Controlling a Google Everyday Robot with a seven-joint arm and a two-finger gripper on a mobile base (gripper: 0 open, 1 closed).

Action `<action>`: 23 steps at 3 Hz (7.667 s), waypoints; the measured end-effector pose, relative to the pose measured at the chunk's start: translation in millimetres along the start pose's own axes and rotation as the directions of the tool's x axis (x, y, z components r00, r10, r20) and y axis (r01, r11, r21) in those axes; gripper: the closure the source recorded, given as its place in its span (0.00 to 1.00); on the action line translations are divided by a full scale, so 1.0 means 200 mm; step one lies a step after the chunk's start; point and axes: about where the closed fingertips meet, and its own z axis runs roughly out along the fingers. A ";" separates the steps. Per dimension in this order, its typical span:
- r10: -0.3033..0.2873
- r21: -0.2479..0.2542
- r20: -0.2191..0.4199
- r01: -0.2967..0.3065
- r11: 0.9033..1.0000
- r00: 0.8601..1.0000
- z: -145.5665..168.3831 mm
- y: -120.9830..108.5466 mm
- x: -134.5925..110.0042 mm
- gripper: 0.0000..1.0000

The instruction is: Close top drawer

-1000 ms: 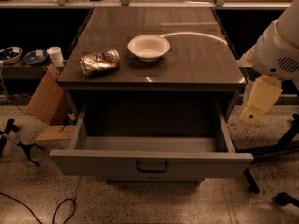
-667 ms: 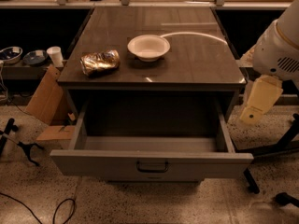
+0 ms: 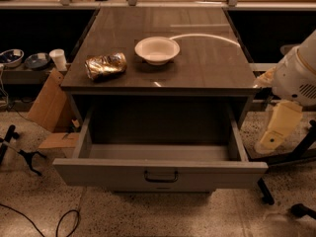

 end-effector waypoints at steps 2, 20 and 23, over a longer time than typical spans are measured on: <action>0.016 -0.080 0.056 -0.012 0.997 0.998 0.13 0.06 0.13 0.00; 0.627 -0.486 0.308 -0.449 0.750 0.715 1.15 0.08 0.50 1.00; 0.689 -0.538 0.305 -0.477 0.694 0.657 1.23 -0.06 0.39 1.00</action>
Offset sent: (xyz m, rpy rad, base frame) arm -0.0219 -0.0184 -0.0481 0.1127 0.0864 0.0186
